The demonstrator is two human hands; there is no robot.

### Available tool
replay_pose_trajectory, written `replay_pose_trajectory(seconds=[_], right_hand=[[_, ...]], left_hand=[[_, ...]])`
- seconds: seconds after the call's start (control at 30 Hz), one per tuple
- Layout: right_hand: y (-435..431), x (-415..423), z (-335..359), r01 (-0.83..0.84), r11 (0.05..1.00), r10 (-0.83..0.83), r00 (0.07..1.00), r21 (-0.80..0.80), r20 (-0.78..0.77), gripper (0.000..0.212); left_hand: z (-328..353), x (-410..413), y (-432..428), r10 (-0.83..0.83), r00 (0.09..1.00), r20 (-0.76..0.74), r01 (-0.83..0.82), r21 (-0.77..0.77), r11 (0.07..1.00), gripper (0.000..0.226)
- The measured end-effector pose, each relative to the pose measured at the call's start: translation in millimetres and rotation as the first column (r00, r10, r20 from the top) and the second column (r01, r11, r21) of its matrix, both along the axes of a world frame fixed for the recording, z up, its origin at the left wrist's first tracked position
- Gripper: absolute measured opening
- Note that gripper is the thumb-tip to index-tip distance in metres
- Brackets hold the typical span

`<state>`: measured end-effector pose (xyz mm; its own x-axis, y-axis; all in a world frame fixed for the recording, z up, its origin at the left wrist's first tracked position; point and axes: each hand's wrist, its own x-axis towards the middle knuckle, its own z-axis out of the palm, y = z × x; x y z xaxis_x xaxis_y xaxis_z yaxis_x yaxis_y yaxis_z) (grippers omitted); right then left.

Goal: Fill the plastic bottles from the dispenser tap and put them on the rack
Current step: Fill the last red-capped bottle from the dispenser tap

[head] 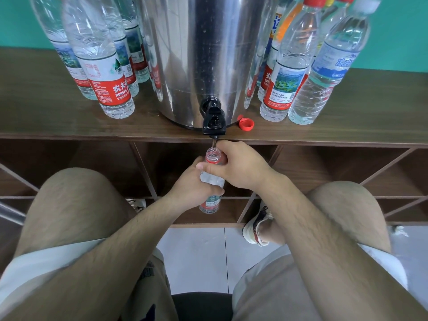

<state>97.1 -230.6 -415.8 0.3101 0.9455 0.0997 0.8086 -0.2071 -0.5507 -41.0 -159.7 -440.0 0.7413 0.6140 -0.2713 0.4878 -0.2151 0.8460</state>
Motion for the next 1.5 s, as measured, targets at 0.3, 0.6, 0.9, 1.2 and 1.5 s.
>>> replay_pose_trajectory(seconds=[0.3, 0.6, 0.9, 1.2, 1.5], right_hand=[[1.3, 0.5, -0.4, -0.001, 1.000, 0.001, 1.000, -0.012, -0.004, 0.041], [0.5, -0.9, -0.7, -0.001, 1.000, 0.002, 1.000, -0.023, 0.003, 0.047], [1.8, 0.8, -2.1, 0.004, 1.000, -0.004, 1.000, -0.019, 0.006, 0.042], [0.2, 0.1, -0.9, -0.003, 1.000, 0.003, 1.000, -0.004, 0.009, 0.041], [1.9, 0.8, -1.9, -0.004, 1.000, 0.004, 1.000, -0.002, 0.019, 0.042]], left_hand=[[1.9, -0.1, -0.3, 0.000, 1.000, -0.005, 0.000, 0.002, 1.000, 0.076], [0.1, -1.6, 0.7, -0.002, 1.000, -0.005, 0.002, 0.008, 1.000, 0.075], [1.1, -0.6, 1.7, -0.011, 1.000, -0.015, 0.011, 0.027, 1.000, 0.075], [1.9, -1.8, 0.5, -0.021, 1.000, -0.004, 0.021, 0.027, 0.999, 0.075], [0.9, -2.1, 2.0, -0.021, 1.000, 0.016, 0.021, 0.020, 1.000, 0.074]])
